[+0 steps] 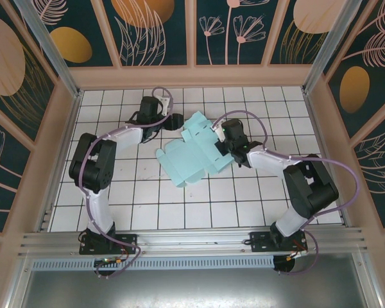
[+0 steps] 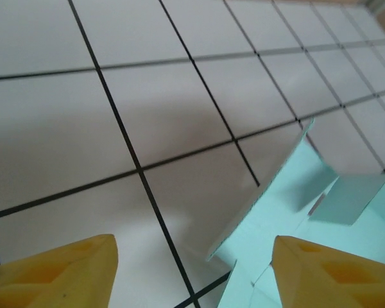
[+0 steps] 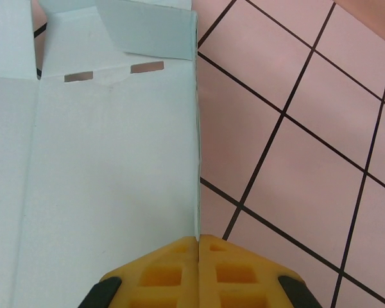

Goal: Fold the paper box

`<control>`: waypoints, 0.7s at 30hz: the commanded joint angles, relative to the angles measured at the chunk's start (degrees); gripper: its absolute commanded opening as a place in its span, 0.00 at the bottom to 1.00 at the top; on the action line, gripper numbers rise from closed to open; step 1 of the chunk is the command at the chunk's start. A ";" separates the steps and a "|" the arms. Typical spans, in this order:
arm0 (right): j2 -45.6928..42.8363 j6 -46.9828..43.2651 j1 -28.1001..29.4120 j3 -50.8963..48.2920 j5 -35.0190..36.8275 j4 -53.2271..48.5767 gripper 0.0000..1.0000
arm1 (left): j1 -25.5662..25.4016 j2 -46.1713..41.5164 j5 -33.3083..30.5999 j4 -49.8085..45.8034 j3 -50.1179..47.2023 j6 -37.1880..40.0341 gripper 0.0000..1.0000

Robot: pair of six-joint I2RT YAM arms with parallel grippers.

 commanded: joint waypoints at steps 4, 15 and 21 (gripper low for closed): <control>-0.47 1.58 -0.86 1.85 -1.33 -1.31 0.00 | -0.45 2.85 4.59 -8.72 2.33 7.26 0.59; 0.67 1.68 -0.97 2.52 -0.49 -1.53 0.00 | -0.39 5.10 11.21 -7.97 2.57 6.99 0.48; 0.66 1.77 -0.97 2.65 -0.79 -1.48 0.00 | -0.42 7.03 12.17 -7.85 3.63 6.04 0.42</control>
